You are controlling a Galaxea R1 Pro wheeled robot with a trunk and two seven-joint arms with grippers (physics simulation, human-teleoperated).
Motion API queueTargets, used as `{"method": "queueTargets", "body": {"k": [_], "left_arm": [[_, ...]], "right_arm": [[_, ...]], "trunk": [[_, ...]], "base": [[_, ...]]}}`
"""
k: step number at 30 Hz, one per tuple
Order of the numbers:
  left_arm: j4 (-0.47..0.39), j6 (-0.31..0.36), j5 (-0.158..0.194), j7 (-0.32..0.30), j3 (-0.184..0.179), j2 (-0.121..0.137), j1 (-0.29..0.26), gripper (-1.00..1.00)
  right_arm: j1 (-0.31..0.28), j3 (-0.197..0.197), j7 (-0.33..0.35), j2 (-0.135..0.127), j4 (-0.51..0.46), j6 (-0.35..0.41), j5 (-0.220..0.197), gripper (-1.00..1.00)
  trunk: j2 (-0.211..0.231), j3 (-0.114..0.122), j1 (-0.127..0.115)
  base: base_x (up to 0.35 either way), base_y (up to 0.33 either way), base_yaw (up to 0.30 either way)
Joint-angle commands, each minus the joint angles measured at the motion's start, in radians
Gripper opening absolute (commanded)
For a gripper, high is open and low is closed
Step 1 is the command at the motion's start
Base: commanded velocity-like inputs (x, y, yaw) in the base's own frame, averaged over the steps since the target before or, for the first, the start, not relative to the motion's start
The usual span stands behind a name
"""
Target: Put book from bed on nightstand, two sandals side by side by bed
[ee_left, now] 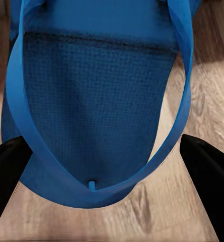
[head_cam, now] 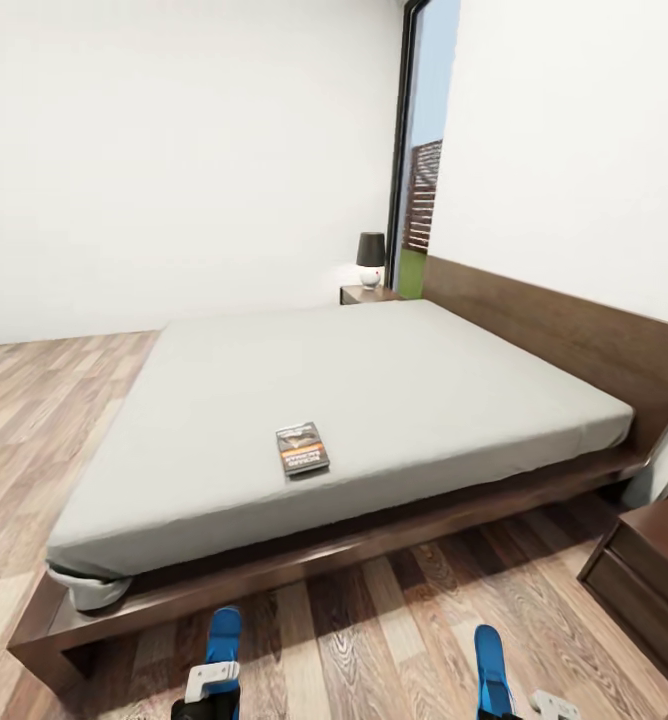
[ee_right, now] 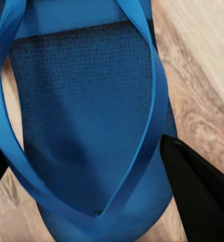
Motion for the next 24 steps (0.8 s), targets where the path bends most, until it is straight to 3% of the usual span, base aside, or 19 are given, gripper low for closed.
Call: {"method": "queueTargets", "body": {"k": [1, 24], "left_arm": [[0.000, -0.002, -0.009, -0.003, 0.009, 0.000, 0.000, -1.00], [0.000, -0.002, -0.008, -0.003, 0.009, 0.000, 0.000, -1.00]], "right_arm": [[0.000, -0.008, 0.006, 0.000, 0.000, 0.005, -0.002, -1.00], [0.000, -0.008, 0.007, 0.000, -0.001, 0.005, -0.002, -1.00]], "trunk": [[0.000, -0.001, 0.000], [0.000, -0.001, 0.000]], "base": [[0.000, 0.000, 0.288], [0.000, 0.000, 0.287]]}}
